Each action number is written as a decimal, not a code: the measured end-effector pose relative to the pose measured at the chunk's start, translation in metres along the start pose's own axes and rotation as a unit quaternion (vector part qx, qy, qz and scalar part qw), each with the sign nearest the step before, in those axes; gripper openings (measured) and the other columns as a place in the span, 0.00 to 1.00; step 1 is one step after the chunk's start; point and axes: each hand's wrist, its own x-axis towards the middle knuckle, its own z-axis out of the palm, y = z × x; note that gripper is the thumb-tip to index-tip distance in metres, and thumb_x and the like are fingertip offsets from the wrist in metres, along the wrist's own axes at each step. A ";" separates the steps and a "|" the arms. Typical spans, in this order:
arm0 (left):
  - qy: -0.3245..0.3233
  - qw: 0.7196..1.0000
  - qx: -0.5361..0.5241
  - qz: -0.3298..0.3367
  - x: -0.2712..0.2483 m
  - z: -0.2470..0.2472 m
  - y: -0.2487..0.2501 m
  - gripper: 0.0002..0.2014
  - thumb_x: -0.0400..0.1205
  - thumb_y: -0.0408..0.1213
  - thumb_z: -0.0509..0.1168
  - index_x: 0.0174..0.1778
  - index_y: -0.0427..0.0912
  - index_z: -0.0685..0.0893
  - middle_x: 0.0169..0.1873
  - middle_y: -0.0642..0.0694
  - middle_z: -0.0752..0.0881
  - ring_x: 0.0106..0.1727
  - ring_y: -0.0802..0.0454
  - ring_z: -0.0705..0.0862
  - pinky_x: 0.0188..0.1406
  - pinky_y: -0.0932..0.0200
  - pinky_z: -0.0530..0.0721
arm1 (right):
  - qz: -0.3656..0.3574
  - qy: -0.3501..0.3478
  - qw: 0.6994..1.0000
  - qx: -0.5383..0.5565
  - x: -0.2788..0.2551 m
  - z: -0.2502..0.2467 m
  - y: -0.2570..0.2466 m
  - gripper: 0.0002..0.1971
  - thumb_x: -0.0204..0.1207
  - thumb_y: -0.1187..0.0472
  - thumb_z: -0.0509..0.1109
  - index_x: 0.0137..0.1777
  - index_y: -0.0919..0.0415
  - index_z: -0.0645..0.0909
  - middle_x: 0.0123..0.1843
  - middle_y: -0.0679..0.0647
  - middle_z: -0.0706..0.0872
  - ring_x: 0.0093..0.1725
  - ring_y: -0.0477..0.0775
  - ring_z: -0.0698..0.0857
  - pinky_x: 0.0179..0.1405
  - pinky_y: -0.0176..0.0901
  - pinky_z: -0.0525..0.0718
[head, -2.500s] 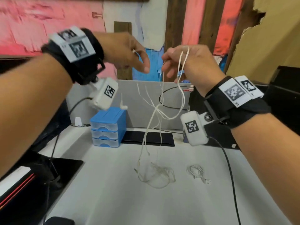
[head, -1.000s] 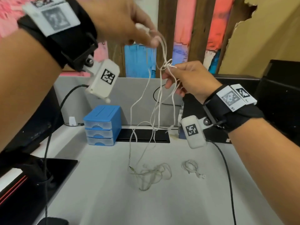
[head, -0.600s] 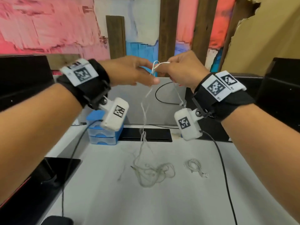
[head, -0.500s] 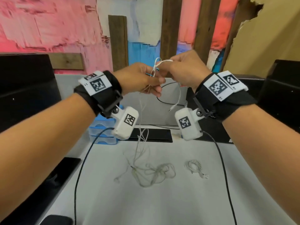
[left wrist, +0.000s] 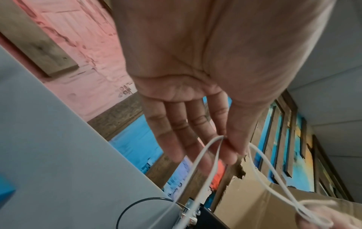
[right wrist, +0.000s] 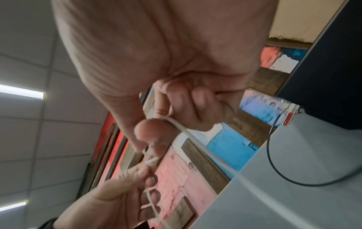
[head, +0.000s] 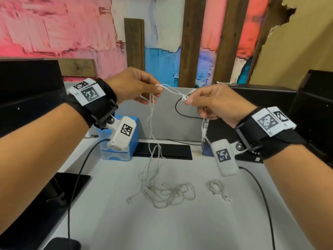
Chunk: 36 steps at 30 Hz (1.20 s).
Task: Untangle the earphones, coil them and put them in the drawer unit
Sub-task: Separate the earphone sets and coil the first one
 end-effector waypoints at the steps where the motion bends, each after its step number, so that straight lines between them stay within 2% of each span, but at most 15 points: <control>1: -0.007 1.000 0.001 0.004 0.000 0.001 0.003 0.08 0.78 0.38 0.73 0.49 0.37 0.89 0.41 0.44 0.92 0.42 0.50 0.89 0.54 0.50 0.88 | 0.000 -0.007 1.000 -0.002 0.000 0.004 0.000 0.12 0.76 0.58 0.76 0.50 0.68 0.88 0.23 0.56 0.79 0.19 0.46 0.69 0.18 0.33 0.65; 3: -0.021 1.000 -0.001 0.011 -0.001 0.002 0.008 0.08 0.78 0.37 0.73 0.48 0.36 0.89 0.40 0.43 0.92 0.43 0.50 0.90 0.60 0.46 0.87 | 0.001 -0.011 1.000 -0.011 0.000 0.010 0.000 0.11 0.76 0.56 0.76 0.47 0.66 0.87 0.23 0.54 0.80 0.19 0.45 0.69 0.20 0.34 0.65; 5: -0.039 0.999 -0.001 0.017 -0.003 0.004 0.013 0.11 0.76 0.37 0.74 0.50 0.35 0.89 0.43 0.40 0.92 0.44 0.49 0.90 0.61 0.46 0.87 | -0.004 -0.011 1.000 -0.013 0.000 0.014 0.001 0.11 0.76 0.54 0.76 0.45 0.64 0.87 0.23 0.52 0.80 0.20 0.44 0.70 0.21 0.34 0.66; 7: -0.060 0.998 0.017 0.013 -0.004 0.005 0.017 0.12 0.75 0.39 0.75 0.49 0.37 0.91 0.43 0.41 0.93 0.44 0.50 0.91 0.57 0.50 0.88 | -0.007 -0.011 1.000 -0.010 -0.001 0.017 0.002 0.14 0.76 0.53 0.76 0.48 0.66 0.88 0.23 0.51 0.81 0.21 0.44 0.71 0.21 0.33 0.68; 10: -0.084 0.989 0.119 -0.008 -0.005 0.007 0.020 0.10 0.74 0.42 0.76 0.46 0.40 0.93 0.38 0.46 0.93 0.41 0.54 0.91 0.51 0.55 0.90 | -0.013 -0.002 1.000 -0.007 -0.001 0.020 0.003 0.14 0.76 0.52 0.75 0.50 0.64 0.89 0.23 0.52 0.81 0.22 0.44 0.72 0.22 0.32 0.69; 12: -0.092 0.982 0.161 -0.020 -0.004 0.010 0.020 0.09 0.73 0.43 0.77 0.44 0.42 0.93 0.37 0.47 0.93 0.42 0.55 0.92 0.49 0.56 0.90 | -0.017 0.014 1.000 -0.015 0.000 0.021 0.004 0.14 0.78 0.50 0.73 0.49 0.62 0.90 0.22 0.51 0.81 0.21 0.43 0.72 0.22 0.31 0.70; 15: -0.120 0.981 0.152 -0.011 -0.006 0.011 0.021 0.12 0.73 0.43 0.77 0.51 0.46 0.92 0.43 0.49 0.94 0.47 0.58 0.92 0.49 0.59 0.90 | -0.027 0.038 0.998 -0.032 0.001 0.022 0.006 0.12 0.80 0.50 0.70 0.47 0.55 0.92 0.21 0.49 0.81 0.21 0.41 0.74 0.23 0.27 0.71; 18: -0.137 0.984 0.111 0.021 -0.007 0.013 0.021 0.18 0.71 0.43 0.77 0.58 0.50 0.90 0.48 0.51 0.93 0.52 0.59 0.90 0.51 0.60 0.88 | -0.027 0.028 0.998 -0.040 0.000 0.024 0.006 0.12 0.81 0.49 0.70 0.45 0.54 0.92 0.21 0.50 0.81 0.22 0.41 0.74 0.25 0.29 0.72; 23: -0.106 0.986 0.113 0.065 -0.003 0.022 0.015 0.07 0.77 0.39 0.74 0.48 0.42 0.92 0.43 0.48 0.93 0.46 0.56 0.91 0.48 0.61 0.87 | -0.019 0.022 0.999 -0.038 0.000 0.024 0.005 0.17 0.82 0.48 0.67 0.44 0.57 0.91 0.22 0.52 0.79 0.22 0.42 0.74 0.28 0.34 0.72; 28: -0.096 0.988 0.093 0.076 -0.002 0.032 0.010 0.11 0.76 0.37 0.75 0.51 0.37 0.88 0.46 0.41 0.92 0.44 0.55 0.91 0.47 0.57 0.89 | -0.012 0.010 1.000 -0.014 -0.001 0.023 0.005 0.23 0.85 0.48 0.63 0.41 0.66 0.88 0.20 0.52 0.74 0.21 0.45 0.70 0.22 0.32 0.69; 30: -0.103 0.987 0.091 0.082 -0.002 0.035 0.010 0.10 0.77 0.37 0.74 0.51 0.37 0.89 0.45 0.42 0.93 0.45 0.53 0.92 0.48 0.57 0.89 | -0.017 0.005 1.000 -0.015 -0.003 0.023 0.004 0.24 0.85 0.46 0.62 0.38 0.65 0.86 0.19 0.51 0.73 0.21 0.45 0.69 0.21 0.33 0.69; 33: -0.121 0.985 0.090 0.083 -0.004 0.038 0.009 0.10 0.79 0.37 0.72 0.52 0.35 0.88 0.47 0.40 0.93 0.48 0.49 0.92 0.52 0.53 0.88 | -0.021 -0.010 1.000 -0.009 -0.006 0.022 0.003 0.21 0.83 0.47 0.64 0.37 0.62 0.84 0.21 0.51 0.73 0.22 0.45 0.70 0.22 0.34 0.69; 36: -0.123 0.987 0.065 0.082 -0.005 0.038 0.006 0.10 0.77 0.33 0.74 0.52 0.36 0.86 0.48 0.40 0.92 0.48 0.49 0.91 0.54 0.47 0.88 | -0.014 -0.039 0.999 -0.004 -0.010 0.020 0.007 0.15 0.82 0.53 0.68 0.44 0.65 0.87 0.22 0.50 0.75 0.22 0.43 0.70 0.22 0.33 0.69</control>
